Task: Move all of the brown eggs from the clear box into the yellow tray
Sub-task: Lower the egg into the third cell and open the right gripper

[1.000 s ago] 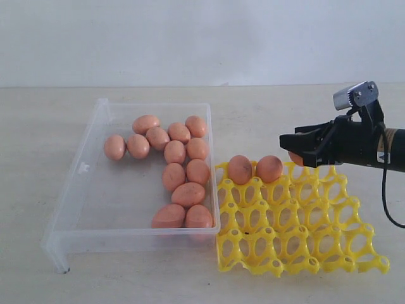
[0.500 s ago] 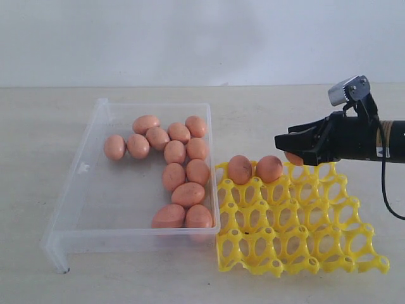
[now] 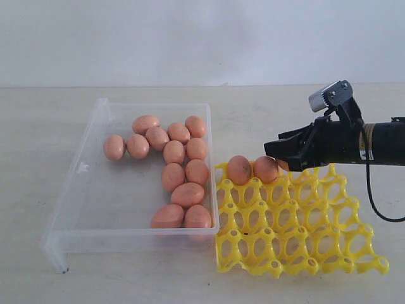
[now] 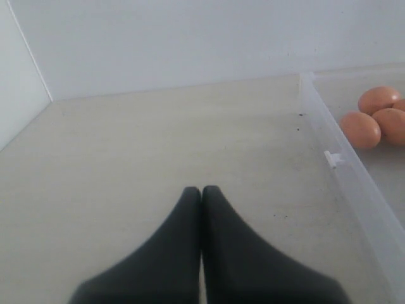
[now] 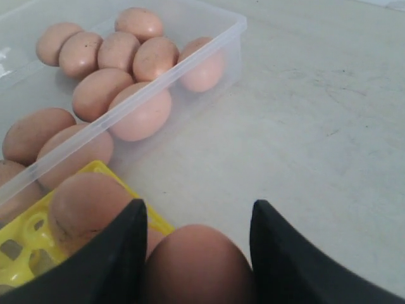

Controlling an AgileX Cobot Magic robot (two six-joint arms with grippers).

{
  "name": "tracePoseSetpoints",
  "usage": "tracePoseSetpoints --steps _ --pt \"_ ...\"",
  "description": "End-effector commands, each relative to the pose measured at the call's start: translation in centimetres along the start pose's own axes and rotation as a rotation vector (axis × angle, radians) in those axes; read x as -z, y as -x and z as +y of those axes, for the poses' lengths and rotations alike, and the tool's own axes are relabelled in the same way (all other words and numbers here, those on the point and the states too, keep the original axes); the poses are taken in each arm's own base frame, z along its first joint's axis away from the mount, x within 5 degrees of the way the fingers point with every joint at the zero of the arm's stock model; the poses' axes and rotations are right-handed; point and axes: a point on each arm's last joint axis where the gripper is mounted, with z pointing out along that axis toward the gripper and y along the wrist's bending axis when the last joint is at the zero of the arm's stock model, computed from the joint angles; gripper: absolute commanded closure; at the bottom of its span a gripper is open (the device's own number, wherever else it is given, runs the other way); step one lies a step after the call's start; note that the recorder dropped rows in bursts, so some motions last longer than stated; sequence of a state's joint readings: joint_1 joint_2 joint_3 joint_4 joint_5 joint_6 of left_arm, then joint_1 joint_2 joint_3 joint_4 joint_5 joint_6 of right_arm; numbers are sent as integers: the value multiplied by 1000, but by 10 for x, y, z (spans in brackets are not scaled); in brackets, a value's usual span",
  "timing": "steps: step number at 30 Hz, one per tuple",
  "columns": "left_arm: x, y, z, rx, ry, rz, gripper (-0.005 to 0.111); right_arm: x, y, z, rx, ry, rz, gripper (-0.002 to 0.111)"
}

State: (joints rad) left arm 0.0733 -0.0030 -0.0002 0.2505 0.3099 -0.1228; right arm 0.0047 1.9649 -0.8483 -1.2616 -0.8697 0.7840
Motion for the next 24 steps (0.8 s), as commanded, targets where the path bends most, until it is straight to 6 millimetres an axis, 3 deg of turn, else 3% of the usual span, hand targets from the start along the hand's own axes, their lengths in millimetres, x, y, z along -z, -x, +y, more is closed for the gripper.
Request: tracePoseSetpoints --steps 1,17,19,21,24 --pt "0 0 0 1 -4 -2 111 -4 -4 -1 17 -40 57 108" --pt "0 0 0 1 -4 -2 111 -3 -5 1 -1 -22 71 106" --pt "0 0 0 1 -4 -2 111 -3 -5 2 -1 -12 62 92" --pt "0 0 0 1 -4 -2 111 -3 -5 2 -1 -12 62 70" --pt "0 0 0 1 -4 -2 111 -3 -4 2 -18 -9 59 65"
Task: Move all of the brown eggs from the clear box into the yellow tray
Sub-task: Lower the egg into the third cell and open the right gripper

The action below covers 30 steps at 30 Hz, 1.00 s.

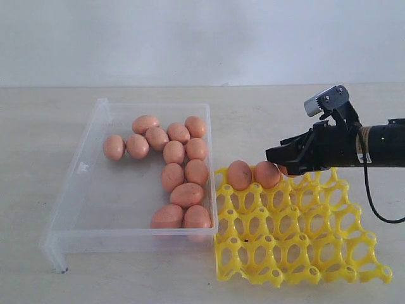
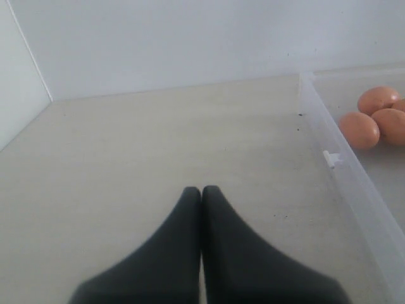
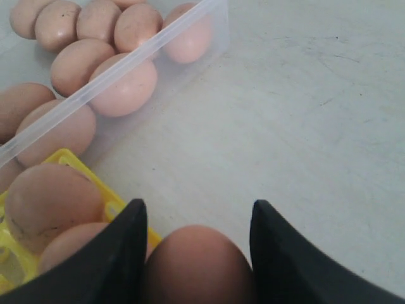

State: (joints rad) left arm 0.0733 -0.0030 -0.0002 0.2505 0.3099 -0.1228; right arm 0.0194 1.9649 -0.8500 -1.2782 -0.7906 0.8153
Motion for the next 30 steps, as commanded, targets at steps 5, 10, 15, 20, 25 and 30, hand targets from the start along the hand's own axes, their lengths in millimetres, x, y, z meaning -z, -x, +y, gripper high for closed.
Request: tracePoseSetpoints --steps 5,10,15,20,25,30 --pt "0 0 0 1 -4 -2 111 0 2 5 -96 52 -26 65" --pt "0 0 0 1 -4 -2 111 0 2 4 -94 48 -20 65" --pt "0 0 0 1 -4 -2 111 0 0 5 -82 55 1 65" --pt "0 0 0 1 -4 -2 111 0 -6 3 -87 32 66 65" --pt "0 0 0 1 -4 -2 111 1 -8 5 -75 50 93 65" --pt "0 0 0 1 -4 -2 111 1 -8 5 -79 51 94 65"
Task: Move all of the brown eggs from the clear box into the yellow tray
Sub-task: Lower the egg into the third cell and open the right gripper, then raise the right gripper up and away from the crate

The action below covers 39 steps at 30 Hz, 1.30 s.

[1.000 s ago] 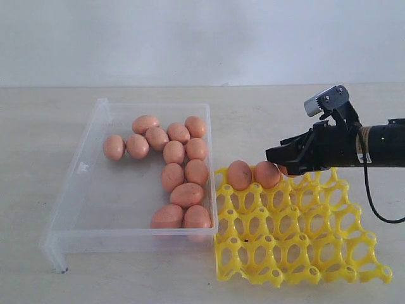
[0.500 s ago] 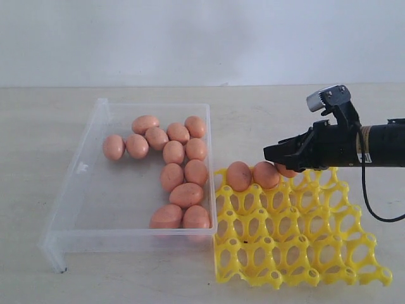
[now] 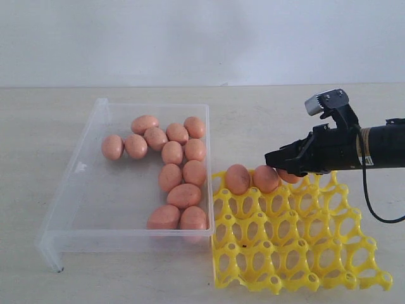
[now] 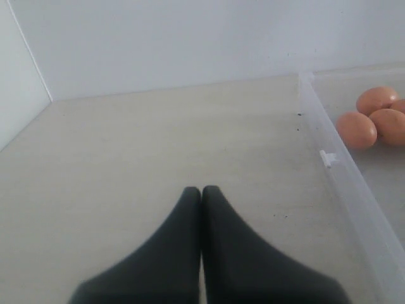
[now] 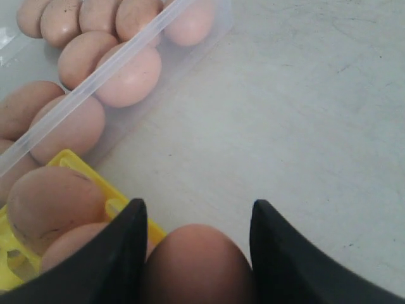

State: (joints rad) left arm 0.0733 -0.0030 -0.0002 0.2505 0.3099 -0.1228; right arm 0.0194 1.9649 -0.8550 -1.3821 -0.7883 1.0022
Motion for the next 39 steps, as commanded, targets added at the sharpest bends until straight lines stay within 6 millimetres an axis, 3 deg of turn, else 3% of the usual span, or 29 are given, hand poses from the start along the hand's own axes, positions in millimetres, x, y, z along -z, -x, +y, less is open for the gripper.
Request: tracePoseSetpoints --steps 1,9,15,21,23,24,26,28,30,33,34,36,39 --pt "0 0 0 1 -4 -2 111 0 -4 1 31 5 38 65" --pt "0 0 0 1 -4 -2 111 0 -4 1 34 12 36 63" --pt "0 0 0 1 -4 -2 111 0 -3 3 31 26 25 35" --pt "0 0 0 1 -4 -2 111 0 4 1 10 5 -55 34" --pt "0 0 0 1 -4 -2 111 5 21 6 -11 41 -214 35" --pt "0 0 0 1 -4 -2 111 9 30 11 -9 79 -277 39" --pt "0 0 0 1 -4 -2 111 24 54 23 60 144 -384 66" --pt "0 0 0 1 -4 -2 111 46 84 41 247 166 -384 110" --pt "0 0 0 1 -4 -2 111 70 107 62 374 146 -295 109" --pt "0 0 0 1 -4 -2 111 93 128 73 449 -188 -170 109" --pt "0 0 0 1 -4 -2 111 97 131 68 435 -355 -142 109" --pt "0 0 0 1 -4 -2 111 109 140 63 205 -656 -225 109" --pt "0 0 0 1 -4 -2 111 116 147 71 139 -676 -290 109"
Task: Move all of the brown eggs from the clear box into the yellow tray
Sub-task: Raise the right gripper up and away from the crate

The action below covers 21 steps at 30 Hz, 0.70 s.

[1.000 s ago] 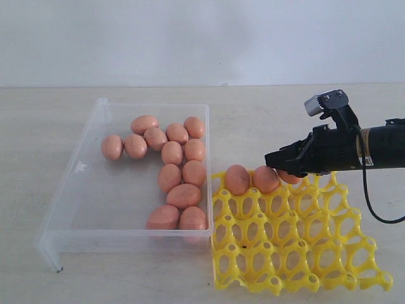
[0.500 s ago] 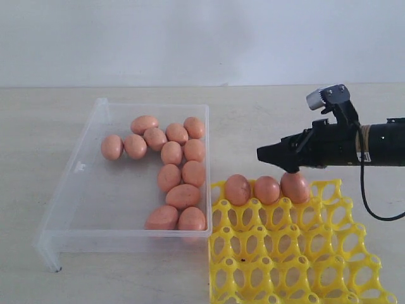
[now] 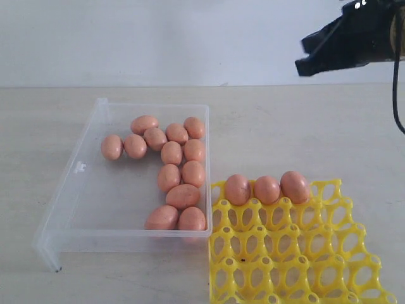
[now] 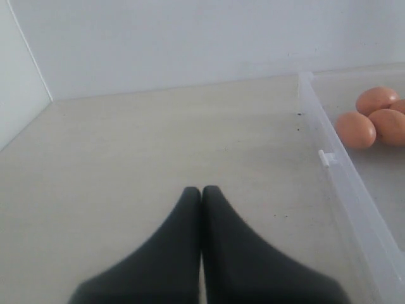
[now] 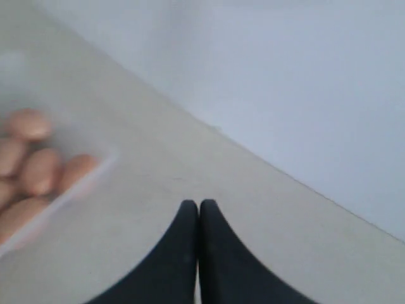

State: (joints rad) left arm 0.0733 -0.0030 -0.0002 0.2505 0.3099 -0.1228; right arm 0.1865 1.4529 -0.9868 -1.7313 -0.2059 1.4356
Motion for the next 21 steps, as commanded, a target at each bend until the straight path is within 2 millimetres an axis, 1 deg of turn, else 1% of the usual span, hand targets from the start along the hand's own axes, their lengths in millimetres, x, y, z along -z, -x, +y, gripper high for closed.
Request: tracePoseSetpoints --steps 1,3,4,6,8,9,10,11,12,13,14,15,16,18,20,21 --pt "0 0 0 1 -4 -2 111 13 13 -8 -147 -170 -45 109" --pt "0 0 0 1 -4 -2 111 5 9 -5 -113 -138 -21 109" --pt "0 0 0 1 -4 -2 111 1 4 -9 -59 -188 3 109" --pt "0 0 0 1 -5 -2 111 -5 -7 -29 83 -401 88 109" --pt "0 0 0 1 -5 -2 111 0 -15 -46 189 -643 201 109" --pt "0 0 0 1 -5 -2 111 5 -21 -53 159 -740 301 109" --pt "0 0 0 1 -5 -2 111 10 -23 -57 154 -773 393 109" --pt "0 0 0 1 -5 -2 111 13 -28 -58 102 -746 498 109" --pt "0 0 0 1 -5 -2 111 14 -32 -56 64 -655 590 109" --pt "0 0 0 1 -5 -2 111 12 -33 -50 45 -545 644 109" --pt "0 0 0 1 -5 -2 111 10 -32 -40 18 -391 688 109" --pt "0 0 0 1 -5 -2 111 8 -29 -27 -2 -227 703 109" --pt "0 0 0 1 -5 -2 111 7 -27 -17 -27 -104 707 109" --pt "0 0 0 1 -5 -2 111 4 -23 9 -162 148 687 109" --pt "0 0 0 1 -5 -2 111 2 -26 28 -203 307 730 109" --pt "0 0 0 1 -5 -2 111 0 -28 35 -195 339 756 109"
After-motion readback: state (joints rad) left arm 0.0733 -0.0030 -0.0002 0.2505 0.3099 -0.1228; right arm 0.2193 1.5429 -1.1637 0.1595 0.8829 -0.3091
